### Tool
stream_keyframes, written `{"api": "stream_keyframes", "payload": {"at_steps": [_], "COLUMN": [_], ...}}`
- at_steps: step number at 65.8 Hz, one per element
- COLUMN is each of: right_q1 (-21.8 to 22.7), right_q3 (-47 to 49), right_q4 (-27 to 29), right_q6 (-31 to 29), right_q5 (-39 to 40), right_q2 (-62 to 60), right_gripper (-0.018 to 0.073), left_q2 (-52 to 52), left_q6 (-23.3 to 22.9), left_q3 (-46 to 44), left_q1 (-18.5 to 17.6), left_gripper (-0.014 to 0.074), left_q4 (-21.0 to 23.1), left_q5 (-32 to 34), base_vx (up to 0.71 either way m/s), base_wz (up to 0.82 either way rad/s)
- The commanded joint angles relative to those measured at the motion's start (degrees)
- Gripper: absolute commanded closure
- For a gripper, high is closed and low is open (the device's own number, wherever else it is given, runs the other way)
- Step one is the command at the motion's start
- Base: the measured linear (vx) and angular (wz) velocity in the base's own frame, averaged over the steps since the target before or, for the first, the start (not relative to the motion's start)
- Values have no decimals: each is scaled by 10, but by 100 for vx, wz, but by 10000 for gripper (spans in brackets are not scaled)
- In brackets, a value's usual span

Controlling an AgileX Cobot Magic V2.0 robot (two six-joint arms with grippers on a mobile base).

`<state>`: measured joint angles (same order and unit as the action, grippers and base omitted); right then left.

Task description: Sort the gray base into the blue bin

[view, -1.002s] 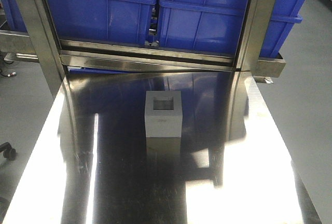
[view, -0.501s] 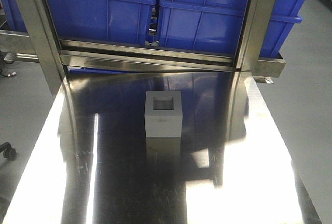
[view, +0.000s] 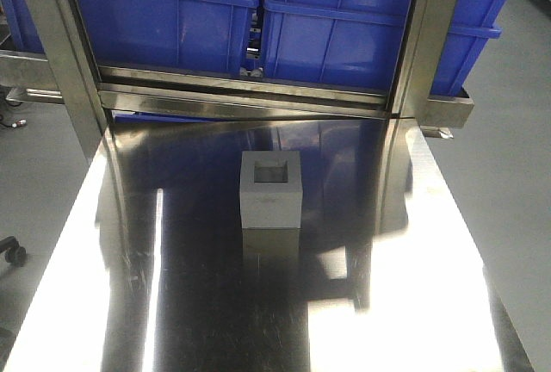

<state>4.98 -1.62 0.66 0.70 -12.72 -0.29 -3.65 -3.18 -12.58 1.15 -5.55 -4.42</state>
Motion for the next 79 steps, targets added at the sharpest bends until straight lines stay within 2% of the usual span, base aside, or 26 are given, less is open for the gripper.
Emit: {"api": "stream_keyframes", "payload": {"at_steps": [1,8,12,20,32,38,42,50,59,64,71,79], "right_q1": [2,2,2,2,2,2,2,2,2,2,2,2], "right_q3": [-1,-1,-1,-1,-1,-1,-1,-1,-1,-1,-1,-1], "right_q4": [-3,-3,-3,-3,-3,-3,-3,-3,-3,-3,-3,-3], "right_q6": [-7,-7,-7,-7,-7,-7,-7,-7,-7,-7,-7,-7], "right_q5": [41,41,41,41,41,41,41,41,41,41,41,41], "right_q2": [11,11,11,11,11,11,11,11,11,11,11,11], "right_gripper": [564,564,564,564,564,564,564,564,564,564,564,564], "left_q2": [-79,-175,-226,-285,-301,-301,-301,-301,-301,-301,-301,-310], "left_q6": [-6,-5,-6,-6,-6,-6,-6,-6,-6,-6,-8,10], "left_q3": [-95,-183,-214,-237,-237,-237,-237,-237,-237,-237,-237,-237], "left_q1": [-3,-3,-3,-3,-3,-3,-3,-3,-3,-3,-3,-4], "left_gripper": [603,603,603,603,574,495,403,134,-92,-138,-121,-85], "left_q4": [1,1,1,1,1,1,1,1,1,1,3,33], "left_q5": [-43,-130,-159,-165,-160,-160,-160,-160,-161,-161,-159,-154], "base_vx": [0,0,0,0,0,0,0,0,0,0,0,0], "base_wz": [0,0,0,0,0,0,0,0,0,0,0,0]}}
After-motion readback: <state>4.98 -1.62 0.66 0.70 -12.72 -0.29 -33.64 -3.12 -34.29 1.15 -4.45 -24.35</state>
